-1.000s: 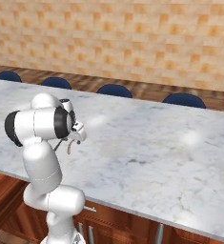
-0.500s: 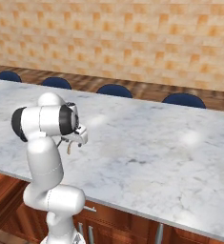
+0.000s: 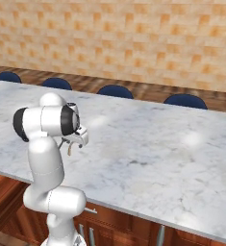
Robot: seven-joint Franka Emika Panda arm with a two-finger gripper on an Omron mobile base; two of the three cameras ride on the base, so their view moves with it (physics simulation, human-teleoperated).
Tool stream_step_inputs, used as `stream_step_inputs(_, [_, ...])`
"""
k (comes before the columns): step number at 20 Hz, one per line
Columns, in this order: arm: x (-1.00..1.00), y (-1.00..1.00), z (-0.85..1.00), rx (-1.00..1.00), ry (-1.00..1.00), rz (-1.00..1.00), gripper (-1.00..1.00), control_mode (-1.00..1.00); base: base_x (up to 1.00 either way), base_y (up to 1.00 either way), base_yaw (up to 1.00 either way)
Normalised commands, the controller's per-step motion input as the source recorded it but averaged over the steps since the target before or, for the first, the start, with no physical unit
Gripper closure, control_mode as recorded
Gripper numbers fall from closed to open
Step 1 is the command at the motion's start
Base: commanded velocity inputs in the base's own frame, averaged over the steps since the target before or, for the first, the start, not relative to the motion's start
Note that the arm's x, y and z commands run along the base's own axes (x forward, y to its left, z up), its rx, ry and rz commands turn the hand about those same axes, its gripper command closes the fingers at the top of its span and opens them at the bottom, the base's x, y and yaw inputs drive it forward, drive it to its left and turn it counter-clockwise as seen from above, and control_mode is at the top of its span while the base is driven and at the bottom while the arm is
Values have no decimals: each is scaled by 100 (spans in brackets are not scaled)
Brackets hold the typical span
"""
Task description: Organize the utensils by type. Pick up the wooden spoons from the counter and place them in the open cabinet. Then pick up the metallic utensils from the counter and place them in the open drawer.
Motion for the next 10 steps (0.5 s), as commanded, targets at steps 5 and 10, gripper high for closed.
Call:
stream_step_inputs(5, [0, 4, -48, 0, 1, -5, 100, -100, 0, 0, 0])
stream_step_inputs(10, [0, 0, -45, 3, 1, -6, 100, -100, 0, 0, 0])
